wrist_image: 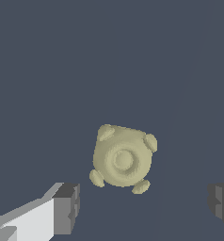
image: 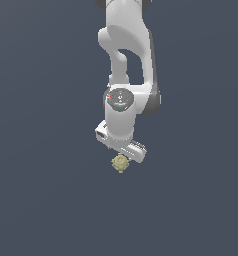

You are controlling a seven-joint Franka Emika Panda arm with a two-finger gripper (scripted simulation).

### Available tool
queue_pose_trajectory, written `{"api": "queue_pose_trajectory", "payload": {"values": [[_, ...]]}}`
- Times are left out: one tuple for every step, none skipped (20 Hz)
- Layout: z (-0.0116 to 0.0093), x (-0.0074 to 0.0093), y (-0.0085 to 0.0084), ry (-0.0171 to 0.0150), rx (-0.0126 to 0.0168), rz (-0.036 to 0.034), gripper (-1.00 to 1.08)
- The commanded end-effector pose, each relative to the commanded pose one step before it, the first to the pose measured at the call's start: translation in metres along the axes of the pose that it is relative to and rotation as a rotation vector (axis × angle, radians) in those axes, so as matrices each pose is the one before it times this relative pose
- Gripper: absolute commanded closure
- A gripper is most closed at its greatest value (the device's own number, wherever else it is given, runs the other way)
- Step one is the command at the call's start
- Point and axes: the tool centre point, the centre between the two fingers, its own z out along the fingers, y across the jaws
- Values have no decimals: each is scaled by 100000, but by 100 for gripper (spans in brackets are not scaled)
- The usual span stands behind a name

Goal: Pick up the object and move it to a goal position.

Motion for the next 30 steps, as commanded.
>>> {"api": "queue_pose_trajectory", "payload": {"values": [[685,200,-251,-100,-5,5775,-92],[237,56,-85,-41,-15,1904,-92],[220,48,-80,-35,-16,1760,-92],[203,43,-74,-30,-17,1619,-92],[185,38,-67,-26,-17,1477,-92],[168,32,-61,-22,-16,1335,-92],[151,28,-55,-19,-16,1194,-92],[133,24,-48,-15,-14,1054,-92],[115,20,-42,-13,-13,913,-92],[98,16,-36,-10,-11,772,-92],[80,12,-30,-8,-10,629,-92],[62,11,-22,-6,-8,493,-92],[45,8,-15,-4,-6,352,-92],[27,3,-11,-2,-3,207,-92],[9,1,-4,-1,-1,69,-92],[-31,-24,24,-27,-23,-462,-92],[38,-2,-1,0,0,0,-92],[114,-6,-4,0,0,0,-92],[189,-10,-7,0,0,0,-92],[261,16,25,3,4,69,-92],[339,-20,-11,0,0,0,-92],[409,6,21,3,3,69,-92],[482,0,20,3,3,69,-92],[554,-38,-14,0,0,0,-92],[598,2,33,4,4,98,-92],[537,-6,21,3,2,69,-92],[459,-29,-13,0,0,0,-92],[376,11,19,3,3,69,-92],[299,-10,-17,0,0,0,-92],[215,33,14,4,5,69,-92]]}}
